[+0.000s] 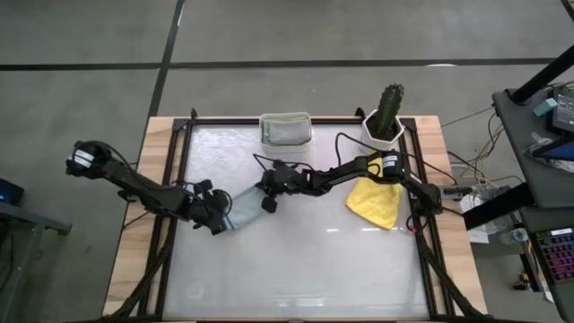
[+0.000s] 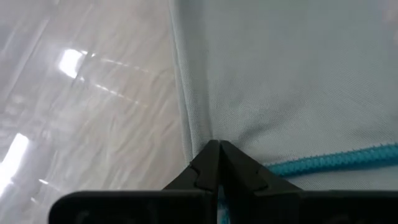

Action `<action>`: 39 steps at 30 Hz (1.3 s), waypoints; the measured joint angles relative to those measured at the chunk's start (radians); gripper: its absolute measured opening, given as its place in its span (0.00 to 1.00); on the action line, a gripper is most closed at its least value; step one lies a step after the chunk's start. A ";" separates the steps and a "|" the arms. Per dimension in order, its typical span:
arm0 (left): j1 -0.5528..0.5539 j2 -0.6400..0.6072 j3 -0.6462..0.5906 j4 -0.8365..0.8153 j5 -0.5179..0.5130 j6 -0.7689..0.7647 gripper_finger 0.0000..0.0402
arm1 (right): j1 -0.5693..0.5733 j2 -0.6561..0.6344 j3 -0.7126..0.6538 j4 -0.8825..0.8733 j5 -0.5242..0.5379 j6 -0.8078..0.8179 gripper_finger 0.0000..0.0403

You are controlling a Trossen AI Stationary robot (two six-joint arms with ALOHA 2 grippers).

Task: Fold microfiber towels
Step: Fold the light blue cloth, then put the light blue cloth into the bin

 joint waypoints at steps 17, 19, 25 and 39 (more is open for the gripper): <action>0.000 -0.065 0.004 -0.012 0.043 -0.014 0.00 | -0.013 -0.065 -0.001 -0.171 0.036 -0.006 0.02; 0.000 -0.091 0.004 -0.011 0.054 -0.014 0.00 | -0.013 -0.094 -0.001 -0.208 0.036 -0.011 0.02; 0.000 -0.175 0.004 -0.010 0.096 -0.023 0.00 | -0.014 -0.169 0.001 -0.365 0.028 -0.001 0.02; -0.006 -0.281 0.059 -0.100 0.318 -0.818 0.00 | -0.037 -0.223 0.017 -0.512 -0.233 0.220 0.27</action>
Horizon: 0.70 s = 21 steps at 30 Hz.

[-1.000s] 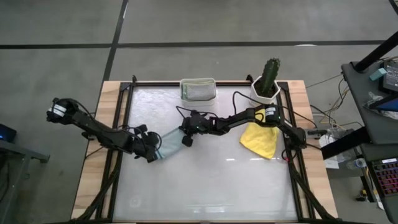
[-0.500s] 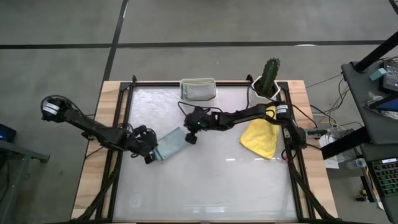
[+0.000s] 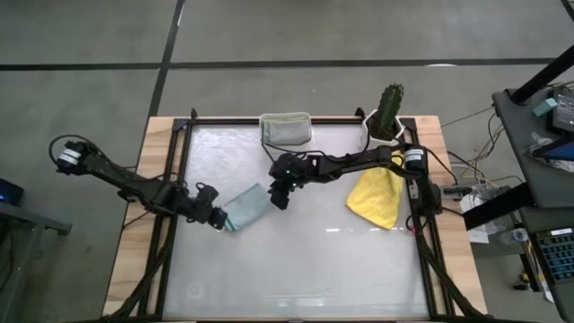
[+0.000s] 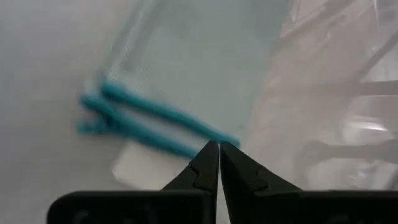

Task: Fold microfiber towels
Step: Put the light blue cloth into the bin

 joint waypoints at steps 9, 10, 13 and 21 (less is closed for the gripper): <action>-0.011 -0.004 -0.001 0.028 0.040 -0.195 0.12 | -0.003 0.000 0.001 0.001 0.000 0.010 0.57; -0.011 0.000 -0.001 0.028 0.049 -0.198 0.15 | -0.004 0.000 0.000 0.000 0.000 0.010 0.60; -0.011 0.022 -0.002 0.028 0.061 -0.226 0.26 | -0.006 0.000 0.000 0.001 0.000 0.011 0.66; -0.007 0.125 -0.032 0.051 0.052 -0.346 0.57 | -0.007 0.040 -0.002 0.050 -0.001 0.056 0.76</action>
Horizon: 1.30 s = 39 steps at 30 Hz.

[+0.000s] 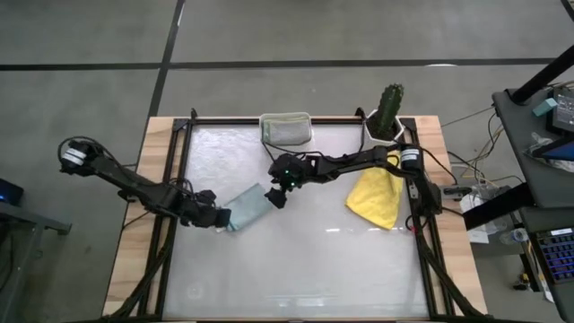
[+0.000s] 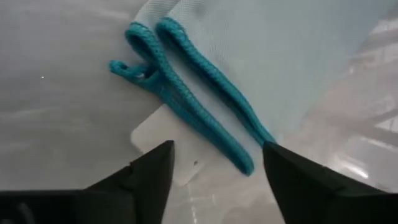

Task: Fold microfiber towels
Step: Put the light blue cloth into the bin

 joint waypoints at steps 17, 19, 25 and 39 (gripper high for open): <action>0.000 0.127 -0.012 0.147 -0.187 0.012 0.61 | -0.004 0.109 0.080 0.039 -0.041 0.016 0.75; 0.001 0.146 -0.013 0.164 -0.193 0.038 0.58 | -0.004 0.123 0.090 0.038 -0.080 0.026 0.74; 0.002 0.189 -0.012 0.185 -0.225 0.059 0.45 | -0.004 0.139 0.104 0.040 -0.099 0.050 0.68; 0.002 0.205 -0.015 0.200 -0.304 0.153 0.02 | -0.002 0.139 0.103 0.047 -0.101 0.049 0.12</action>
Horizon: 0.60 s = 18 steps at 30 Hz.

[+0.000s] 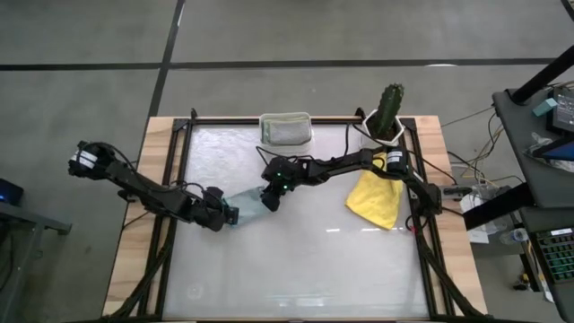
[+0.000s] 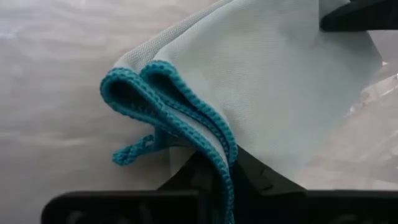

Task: Fold microfiber towels
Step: Put the light blue cloth into the bin

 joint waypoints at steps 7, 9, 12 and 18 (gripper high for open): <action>0.003 -0.029 0.009 0.000 -0.030 0.104 0.03 | 0.000 -0.035 -0.002 0.001 0.000 -0.026 0.04; 0.004 -0.052 0.011 0.001 -0.053 0.140 0.03 | 0.000 -0.056 -0.002 -0.004 0.000 -0.037 0.04; 0.006 -0.104 0.013 0.001 -0.104 0.204 0.03 | -0.004 -0.090 -0.002 -0.016 0.004 -0.051 0.03; 0.043 -0.239 0.016 0.003 -0.207 0.365 0.03 | -0.032 -0.168 -0.002 -0.026 0.006 -0.078 0.03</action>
